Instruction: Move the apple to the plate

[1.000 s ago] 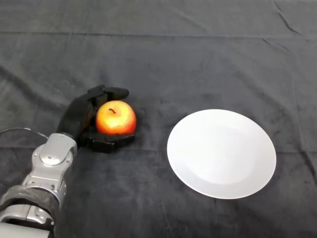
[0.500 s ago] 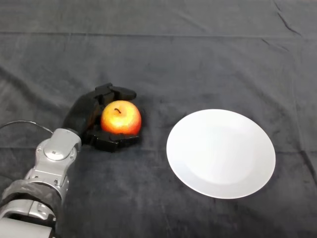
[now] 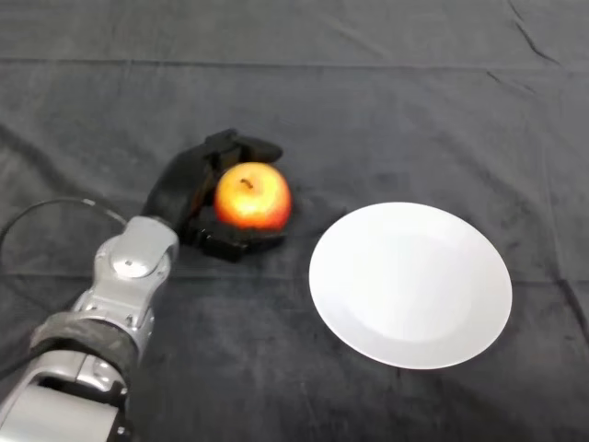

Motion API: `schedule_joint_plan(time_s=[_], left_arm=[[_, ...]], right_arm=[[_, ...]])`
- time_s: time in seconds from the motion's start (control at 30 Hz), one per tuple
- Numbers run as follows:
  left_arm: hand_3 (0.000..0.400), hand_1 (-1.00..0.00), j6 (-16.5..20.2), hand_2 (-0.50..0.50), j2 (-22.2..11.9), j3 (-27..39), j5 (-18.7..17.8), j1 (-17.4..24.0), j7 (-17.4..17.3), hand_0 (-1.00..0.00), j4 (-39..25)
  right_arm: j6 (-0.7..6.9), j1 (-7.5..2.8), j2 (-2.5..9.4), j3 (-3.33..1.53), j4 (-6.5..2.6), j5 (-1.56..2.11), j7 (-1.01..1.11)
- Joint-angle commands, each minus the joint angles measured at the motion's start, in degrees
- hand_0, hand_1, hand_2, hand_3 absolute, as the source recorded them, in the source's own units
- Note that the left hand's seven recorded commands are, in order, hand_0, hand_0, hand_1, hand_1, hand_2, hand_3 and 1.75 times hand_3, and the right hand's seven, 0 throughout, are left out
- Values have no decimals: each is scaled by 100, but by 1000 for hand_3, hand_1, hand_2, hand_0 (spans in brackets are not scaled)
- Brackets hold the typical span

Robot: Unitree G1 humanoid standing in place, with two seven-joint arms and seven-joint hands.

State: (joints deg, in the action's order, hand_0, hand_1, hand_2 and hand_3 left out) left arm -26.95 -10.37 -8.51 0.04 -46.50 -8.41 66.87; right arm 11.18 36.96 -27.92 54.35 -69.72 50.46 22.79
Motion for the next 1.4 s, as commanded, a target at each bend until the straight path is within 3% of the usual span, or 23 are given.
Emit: schedule_joint_plan(time_s=[0.03,0.47,0.93,1.0,1.07,1.1,1.13,1.17,1.2,1.27,1.3,1.33,1.4], left_arm=[[400,-1000,-169,0,38,-187,103,-349,67,-1000,-315],[400,-1000,-446,0,334,-818,109,-416,44,-1000,-264],[400,-1000,-433,0,452,-1736,-164,-416,-224,-1000,-241],[400,-1000,-422,20,440,-1844,-241,-402,-293,-961,-253],[400,-1000,-408,88,423,-1925,-319,-394,-361,-824,-266],[384,-961,-401,110,414,-1962,-362,-389,-396,-741,-273],[340,-851,-393,133,404,-1989,-401,-387,-427,-584,-279],[322,-804,-383,161,394,-2014,-446,-386,-460,-482,-286],[284,-710,-373,241,384,-2037,-490,-385,-489,-227,-293],[232,-580,-354,290,369,-2072,-573,-383,-535,0,-306],[72,-180,-344,90,362,-2086,-617,-384,-558,0,-313],[6,-16,-334,8,356,-2096,-655,-386,-576,0,-319],[0,0,-317,0,340,-2112,-740,-391,-612,0,-332]], right_arm=[[-42,70,-89,10,55,104,-13],[-43,71,-91,11,50,105,-11],[-43,74,-95,13,42,106,-8],[-43,74,-95,13,40,106,-7],[-44,75,-96,13,39,106,-7],[-44,75,-96,13,39,106,-7],[-44,75,-96,13,38,106,-6],[-44,75,-97,13,38,107,-6],[-44,76,-97,14,37,107,-6],[-44,76,-97,14,36,107,-5],[-44,76,-97,14,36,107,-5],[-44,76,-98,14,35,107,-5],[-44,76,-98,14,34,107,-4]])
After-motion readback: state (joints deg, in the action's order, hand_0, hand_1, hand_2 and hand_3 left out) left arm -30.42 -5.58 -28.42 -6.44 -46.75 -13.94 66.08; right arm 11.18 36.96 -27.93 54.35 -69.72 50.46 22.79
